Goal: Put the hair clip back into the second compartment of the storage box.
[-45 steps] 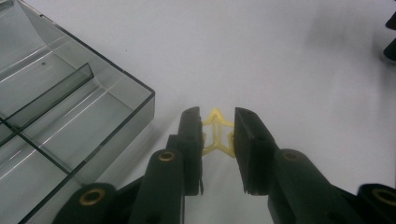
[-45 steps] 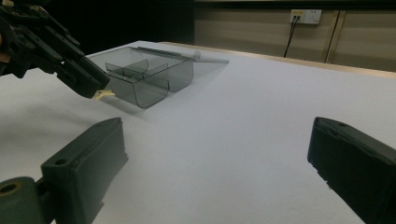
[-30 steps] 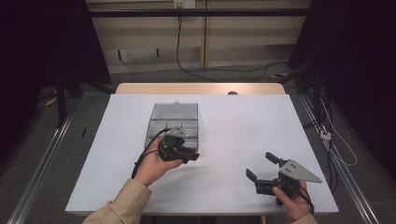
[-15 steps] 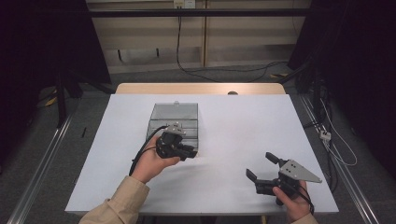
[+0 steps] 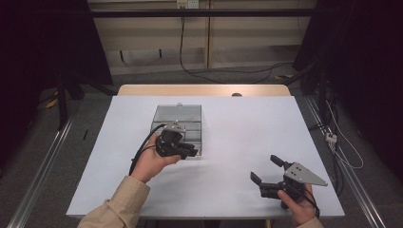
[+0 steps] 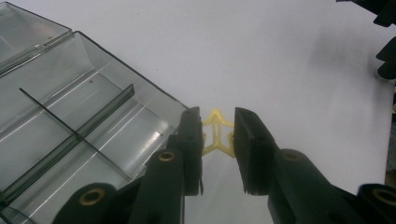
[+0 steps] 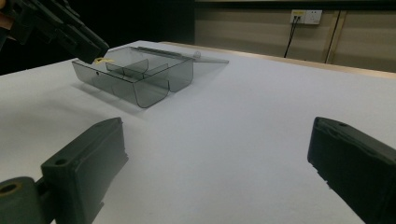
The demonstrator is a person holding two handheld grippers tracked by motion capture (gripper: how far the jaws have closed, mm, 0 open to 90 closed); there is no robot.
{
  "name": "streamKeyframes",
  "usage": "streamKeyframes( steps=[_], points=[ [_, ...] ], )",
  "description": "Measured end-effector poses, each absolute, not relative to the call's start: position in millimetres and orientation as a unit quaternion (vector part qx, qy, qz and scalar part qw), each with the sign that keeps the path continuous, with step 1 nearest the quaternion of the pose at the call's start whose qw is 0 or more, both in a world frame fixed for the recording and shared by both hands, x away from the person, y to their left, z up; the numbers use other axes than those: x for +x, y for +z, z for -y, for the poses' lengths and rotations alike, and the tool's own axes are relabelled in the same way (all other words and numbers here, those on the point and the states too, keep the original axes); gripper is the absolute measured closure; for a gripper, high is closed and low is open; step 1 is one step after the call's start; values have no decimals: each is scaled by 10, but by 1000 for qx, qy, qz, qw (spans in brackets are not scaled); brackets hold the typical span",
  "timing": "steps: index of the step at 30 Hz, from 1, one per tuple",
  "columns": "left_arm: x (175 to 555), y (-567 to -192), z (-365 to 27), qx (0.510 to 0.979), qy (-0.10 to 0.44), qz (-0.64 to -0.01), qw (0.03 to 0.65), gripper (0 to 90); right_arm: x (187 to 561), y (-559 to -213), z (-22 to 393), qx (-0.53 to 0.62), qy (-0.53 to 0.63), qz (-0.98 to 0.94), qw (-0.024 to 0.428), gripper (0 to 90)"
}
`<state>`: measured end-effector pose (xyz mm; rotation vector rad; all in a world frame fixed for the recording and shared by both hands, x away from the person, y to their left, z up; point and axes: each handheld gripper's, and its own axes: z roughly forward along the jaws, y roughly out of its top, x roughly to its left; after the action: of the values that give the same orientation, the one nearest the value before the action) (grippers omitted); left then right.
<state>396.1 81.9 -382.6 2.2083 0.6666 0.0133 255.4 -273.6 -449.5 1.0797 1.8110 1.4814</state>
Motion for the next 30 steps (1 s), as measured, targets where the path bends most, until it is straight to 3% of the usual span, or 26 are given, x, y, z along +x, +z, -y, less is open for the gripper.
streamKeyframes(
  steps=[30],
  points=[
    [4121,-3729,-935,871,22,-277,405,732,2557,-4500,2741,404,548,-677,278,36]
  ],
)
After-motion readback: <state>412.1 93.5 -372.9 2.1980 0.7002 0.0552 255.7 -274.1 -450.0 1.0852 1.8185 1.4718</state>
